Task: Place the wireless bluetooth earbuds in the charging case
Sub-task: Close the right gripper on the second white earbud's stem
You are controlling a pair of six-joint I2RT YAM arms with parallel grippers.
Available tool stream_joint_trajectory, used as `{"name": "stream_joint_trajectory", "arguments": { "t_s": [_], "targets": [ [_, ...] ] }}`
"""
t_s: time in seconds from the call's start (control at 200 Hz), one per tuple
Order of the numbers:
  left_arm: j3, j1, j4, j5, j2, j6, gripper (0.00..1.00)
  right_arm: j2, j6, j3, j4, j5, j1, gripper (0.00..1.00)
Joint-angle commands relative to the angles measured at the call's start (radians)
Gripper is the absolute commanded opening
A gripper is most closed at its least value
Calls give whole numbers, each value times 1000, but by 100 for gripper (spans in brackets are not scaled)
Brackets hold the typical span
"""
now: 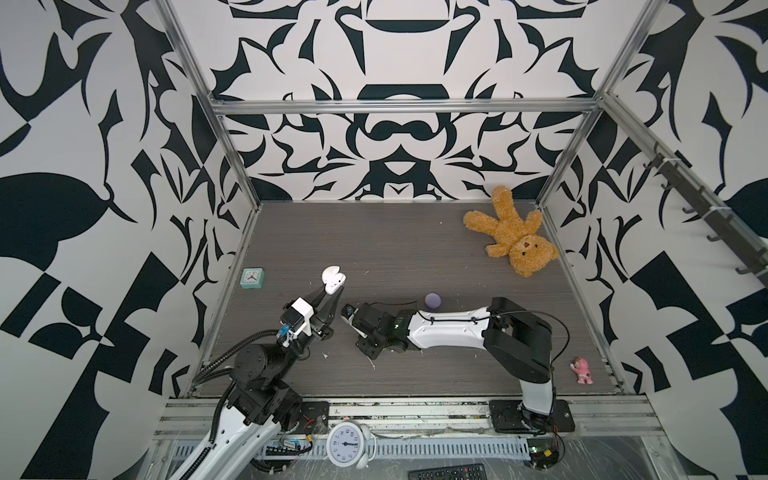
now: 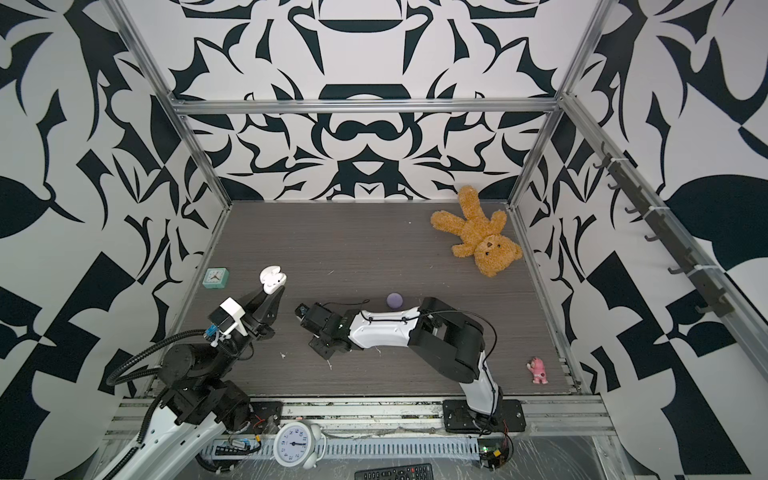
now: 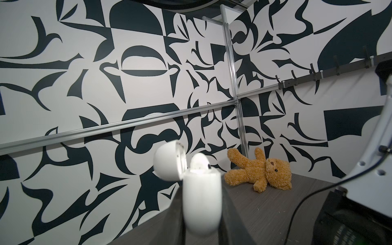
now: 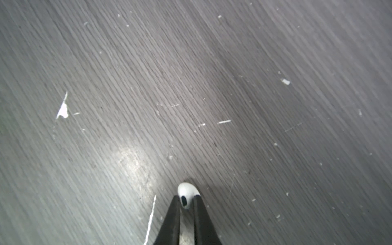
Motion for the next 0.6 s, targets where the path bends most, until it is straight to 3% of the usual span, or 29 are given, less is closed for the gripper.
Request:
{"name": "stream_joint_trajectory", "arguments": {
  "t_s": [0.0,0.425,0.595],
  "targets": [
    [-3,4,17,11,-15,-1,0,-1,-13,11,12,80,29,15],
    [-3,4,14,14,-15,0,0,-12,-35,10,-2,297,92,12],
    [-3,3,14,12,-20,1,0,-26,-31,11,-10,243,94,15]
  ]
}}
